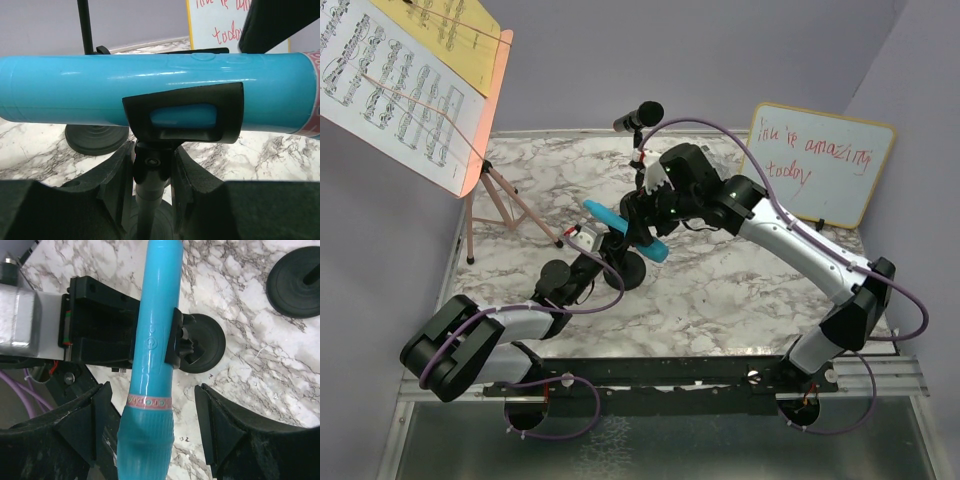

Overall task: Pack up the instrument practice props
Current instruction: Remove the microphone from the microphone stand.

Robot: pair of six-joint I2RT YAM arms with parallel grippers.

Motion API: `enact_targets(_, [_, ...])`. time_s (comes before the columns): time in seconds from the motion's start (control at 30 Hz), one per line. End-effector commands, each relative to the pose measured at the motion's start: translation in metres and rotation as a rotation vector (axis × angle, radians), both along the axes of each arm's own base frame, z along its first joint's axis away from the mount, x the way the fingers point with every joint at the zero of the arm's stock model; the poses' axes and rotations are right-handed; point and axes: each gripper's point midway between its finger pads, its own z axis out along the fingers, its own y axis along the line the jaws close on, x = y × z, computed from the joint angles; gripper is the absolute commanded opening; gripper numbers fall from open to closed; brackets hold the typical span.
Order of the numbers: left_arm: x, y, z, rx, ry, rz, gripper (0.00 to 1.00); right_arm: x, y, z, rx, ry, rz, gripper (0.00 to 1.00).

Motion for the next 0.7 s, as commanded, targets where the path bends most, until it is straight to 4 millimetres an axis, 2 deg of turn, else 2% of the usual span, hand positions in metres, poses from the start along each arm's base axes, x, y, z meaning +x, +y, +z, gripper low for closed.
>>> enact_targets(0.0, [-0.003, -0.003, -0.001, 0.009, 0.005, -0.025, 0.04, -0.010, 0.002, -0.015, -0.066, 0.069, 0.064, 0.69])
enact_targets(0.37, [-0.003, -0.005, -0.004, 0.018, 0.018, -0.034, 0.04, -0.013, 0.009, -0.028, -0.091, 0.129, 0.109, 0.49])
enact_targets(0.53, [0.002, -0.001, -0.007, 0.026, 0.030, -0.003, 0.03, -0.013, 0.004, -0.029, -0.111, 0.131, 0.114, 0.27])
enact_targets(0.67, [0.012, 0.012, -0.013, 0.028, 0.068, 0.090, 0.00, -0.018, -0.004, -0.029, -0.125, 0.125, 0.123, 0.03])
